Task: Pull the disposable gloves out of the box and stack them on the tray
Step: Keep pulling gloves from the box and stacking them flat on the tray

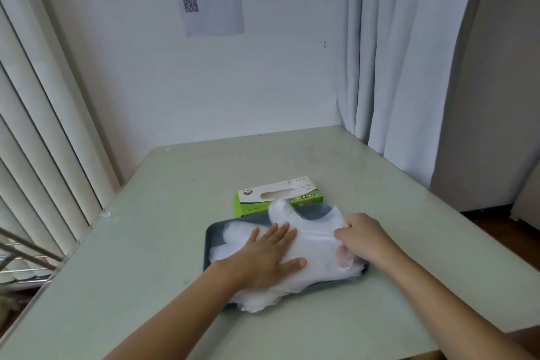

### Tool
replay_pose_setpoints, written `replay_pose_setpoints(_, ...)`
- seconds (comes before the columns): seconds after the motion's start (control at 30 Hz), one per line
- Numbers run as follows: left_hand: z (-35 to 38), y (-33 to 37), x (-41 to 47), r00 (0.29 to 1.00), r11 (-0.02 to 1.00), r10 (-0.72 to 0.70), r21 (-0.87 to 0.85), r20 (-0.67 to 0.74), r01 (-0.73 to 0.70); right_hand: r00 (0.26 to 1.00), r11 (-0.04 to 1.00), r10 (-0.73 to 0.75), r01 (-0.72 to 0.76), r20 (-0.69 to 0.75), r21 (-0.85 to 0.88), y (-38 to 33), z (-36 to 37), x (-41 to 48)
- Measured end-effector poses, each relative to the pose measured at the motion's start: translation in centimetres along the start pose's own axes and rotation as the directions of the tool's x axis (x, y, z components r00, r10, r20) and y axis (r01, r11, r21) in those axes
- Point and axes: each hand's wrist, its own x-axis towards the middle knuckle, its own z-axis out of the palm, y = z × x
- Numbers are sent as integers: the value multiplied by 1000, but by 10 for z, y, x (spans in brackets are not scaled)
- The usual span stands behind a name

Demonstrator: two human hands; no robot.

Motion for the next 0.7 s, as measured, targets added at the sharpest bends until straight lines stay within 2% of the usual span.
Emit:
replay_pose_setpoints(0.07, 2, -4, -1, 1000, 1000, -1, -2, -8, 1, 1000, 995, -25, 24, -11, -94, -2, -8, -9)
replay_pose_setpoints(0.13, 5, -6, 0, 1000, 1000, 7, -7, -20, -7, 976, 961, -134, 85, -170, -264, -9, -14, -22)
replay_pose_setpoints(0.2, 6, -7, 1, 1000, 1000, 9, -8, -27, -9, 858, 915, -373, 276, -354, -293, -22, -10, -35)
replay_pose_setpoints(0.23, 7, -7, 2, 999, 1000, 10, -9, -31, -11, 801, 876, -479, 409, -358, -257, -30, -5, -40)
replay_pose_setpoints(0.27, 7, -7, 2, 999, 1000, 14, -6, -36, -15, 793, 840, -541, 502, -279, -204, -37, 2, -43)
replay_pose_setpoints(0.3, 8, -7, 2, 999, 1000, 21, 1, -41, -21, 810, 821, -569, 553, -140, -139, -43, 12, -43)
replay_pose_setpoints(0.37, 8, -7, 2, 997, 999, 46, 16, -65, -45, 817, 819, -549, 568, 176, -78, -45, 34, -39)
replay_pose_setpoints(0.43, 10, -10, 0, 995, 999, 46, 12, -84, -46, 795, 810, -508, 572, 331, -130, -36, 48, -29)
replay_pose_setpoints(0.53, 12, -18, -6, 996, 1000, -10, 7, -84, 10, 801, 784, -401, 551, 445, -285, -20, 53, -16)
replay_pose_setpoints(0.7, 7, -39, -27, 991, 986, -132, 103, 20, 129, 817, 740, -302, 526, 492, -419, -16, 43, -11)
